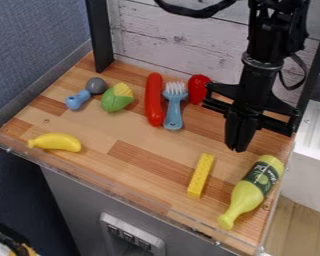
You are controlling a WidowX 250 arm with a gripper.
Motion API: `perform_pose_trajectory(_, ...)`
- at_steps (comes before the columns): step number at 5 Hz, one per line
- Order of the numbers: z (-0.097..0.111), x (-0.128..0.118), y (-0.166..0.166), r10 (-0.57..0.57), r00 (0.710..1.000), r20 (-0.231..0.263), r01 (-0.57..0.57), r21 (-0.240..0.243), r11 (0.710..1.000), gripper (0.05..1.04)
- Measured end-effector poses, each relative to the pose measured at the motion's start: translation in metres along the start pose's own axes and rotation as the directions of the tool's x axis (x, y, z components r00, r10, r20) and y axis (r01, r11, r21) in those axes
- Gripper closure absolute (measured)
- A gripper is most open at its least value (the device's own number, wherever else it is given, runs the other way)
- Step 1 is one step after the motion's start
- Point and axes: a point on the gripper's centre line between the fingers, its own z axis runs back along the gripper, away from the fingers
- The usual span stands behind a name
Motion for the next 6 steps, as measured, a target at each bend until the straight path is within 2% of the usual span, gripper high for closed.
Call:
perform_pose_trajectory(1, 0.000, 0.005, 0.014, -0.124, 0.992, 0.001, 0.124, 0.000, 0.992, 0.843)
perform_pose_trajectory(2, 0.002, 0.020, 0.036, -0.299, 0.954, 0.006, 0.299, 0.005, 0.954, 0.589)
perform_pose_trajectory(3, 0.005, 0.044, 0.053, -0.491, 0.871, 0.008, 0.491, 0.008, 0.871, 0.288)
perform_pose_trajectory(4, 0.007, 0.062, 0.067, -0.643, 0.766, 0.013, 0.643, 0.012, 0.766, 0.087)
perform_pose_trajectory(5, 0.009, 0.075, 0.078, -0.698, 0.716, 0.016, 0.698, 0.014, 0.716, 0.083)
perform_pose_trajectory(6, 0.007, 0.081, 0.093, -0.660, 0.751, 0.020, 0.660, 0.013, 0.752, 0.086)
